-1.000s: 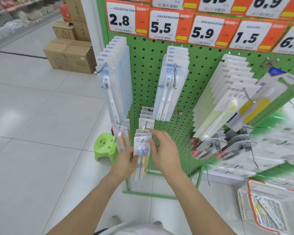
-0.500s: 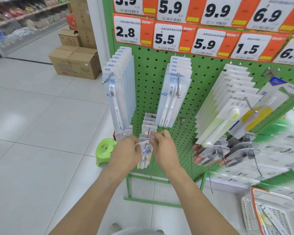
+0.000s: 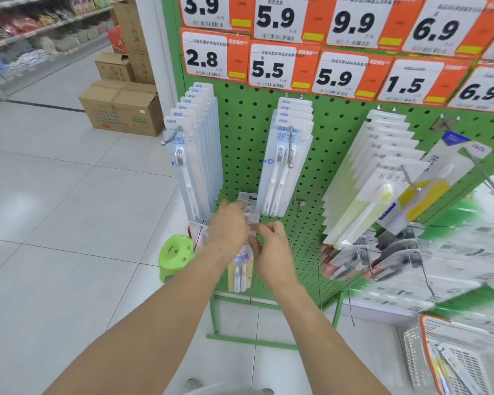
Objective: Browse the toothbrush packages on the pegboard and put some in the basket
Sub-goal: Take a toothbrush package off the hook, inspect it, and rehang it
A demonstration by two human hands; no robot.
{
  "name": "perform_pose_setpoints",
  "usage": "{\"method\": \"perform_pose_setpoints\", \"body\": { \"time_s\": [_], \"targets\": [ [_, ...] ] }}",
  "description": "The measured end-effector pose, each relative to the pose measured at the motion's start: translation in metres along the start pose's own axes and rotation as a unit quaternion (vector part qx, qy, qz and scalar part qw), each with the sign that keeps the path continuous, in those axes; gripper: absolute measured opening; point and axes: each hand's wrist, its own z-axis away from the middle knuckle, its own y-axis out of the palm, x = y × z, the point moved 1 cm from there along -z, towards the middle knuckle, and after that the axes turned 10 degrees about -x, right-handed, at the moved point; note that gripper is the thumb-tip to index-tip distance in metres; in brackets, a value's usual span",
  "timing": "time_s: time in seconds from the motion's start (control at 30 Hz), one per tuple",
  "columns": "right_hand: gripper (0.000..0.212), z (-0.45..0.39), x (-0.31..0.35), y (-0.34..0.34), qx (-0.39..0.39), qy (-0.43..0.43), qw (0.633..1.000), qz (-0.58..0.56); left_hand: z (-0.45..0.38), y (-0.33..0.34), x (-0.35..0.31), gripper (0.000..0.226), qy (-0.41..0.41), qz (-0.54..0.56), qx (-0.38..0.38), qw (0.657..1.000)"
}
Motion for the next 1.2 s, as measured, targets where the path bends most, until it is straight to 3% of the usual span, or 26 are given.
{"method": "perform_pose_setpoints", "body": {
  "time_s": [0.17, 0.3, 0.8, 1.07, 1.2],
  "targets": [
    [0.023, -0.001, 0.001, 0.000, -0.001, -0.014, 1.000, 0.004, -0.009, 0.003, 0.005, 0.032, -0.060, 0.051, -0.006, 0.997],
    [0.024, -0.001, 0.001, 0.001, 0.000, -0.016, 1.000, -0.005, -0.013, 0.000, 0.007, 0.025, -0.053, 0.046, -0.008, 0.998],
    [0.027, -0.007, 0.000, 0.000, 0.019, -0.008, 1.000, 0.009, -0.005, -0.014, 0.009, 0.033, 0.001, -0.053, -0.028, 0.998],
    [0.031, -0.007, 0.001, 0.000, 0.026, -0.006, 0.999, 0.018, 0.014, -0.023, 0.020, 0.025, 0.018, -0.070, -0.074, 0.995],
    [0.033, -0.004, 0.000, 0.003, 0.022, -0.005, 1.000, 0.017, 0.025, -0.027, 0.031, 0.018, 0.057, 0.020, -0.168, 0.984]
  ]
}}
